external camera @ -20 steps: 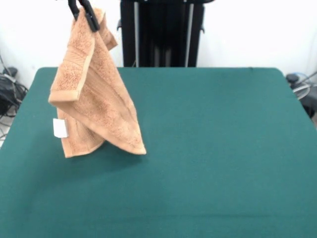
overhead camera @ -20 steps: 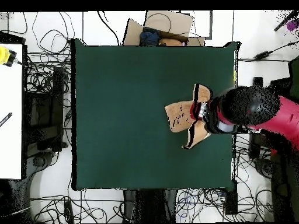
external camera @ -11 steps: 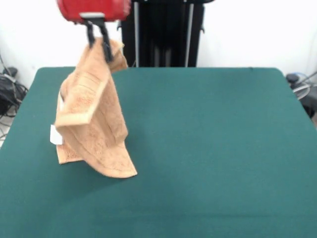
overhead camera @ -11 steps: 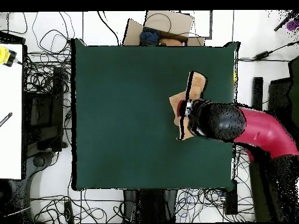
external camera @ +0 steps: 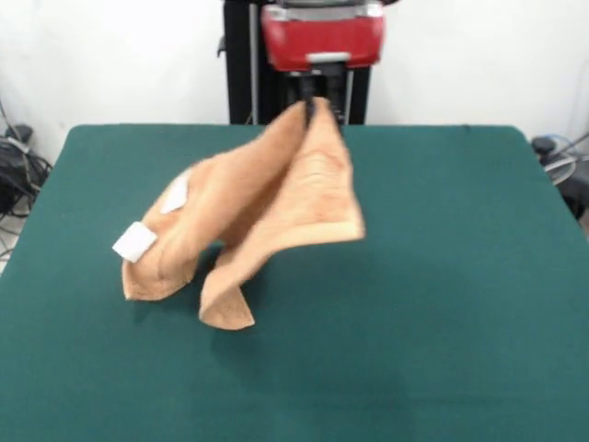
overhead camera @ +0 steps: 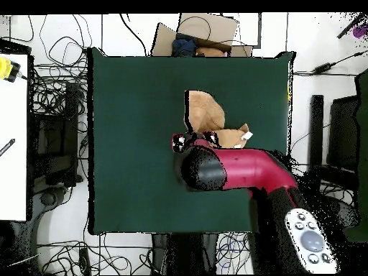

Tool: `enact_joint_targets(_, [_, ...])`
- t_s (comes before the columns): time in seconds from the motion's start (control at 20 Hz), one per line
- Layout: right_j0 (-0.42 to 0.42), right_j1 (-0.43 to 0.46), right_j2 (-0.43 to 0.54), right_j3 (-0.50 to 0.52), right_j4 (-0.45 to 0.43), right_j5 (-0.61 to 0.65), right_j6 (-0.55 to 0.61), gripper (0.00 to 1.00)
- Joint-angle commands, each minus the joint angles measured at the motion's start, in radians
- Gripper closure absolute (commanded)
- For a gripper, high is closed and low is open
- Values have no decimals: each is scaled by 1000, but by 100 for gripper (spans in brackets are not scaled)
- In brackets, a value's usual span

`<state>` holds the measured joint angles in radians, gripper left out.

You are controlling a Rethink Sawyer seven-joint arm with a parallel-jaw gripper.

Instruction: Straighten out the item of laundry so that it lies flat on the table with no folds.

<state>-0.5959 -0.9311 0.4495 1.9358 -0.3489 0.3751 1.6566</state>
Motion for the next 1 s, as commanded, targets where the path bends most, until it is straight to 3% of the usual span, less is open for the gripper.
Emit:
enact_joint_targets(0.05, [132, -24, -180, 132, -45, -58, 263, 100])
enact_joint_targets(0.5, [326, 12, -354, 87, -31, -112, 307, 100])
enact_joint_targets(1.0, [394, 122, -461, 74, 8, -276, 267, 100])
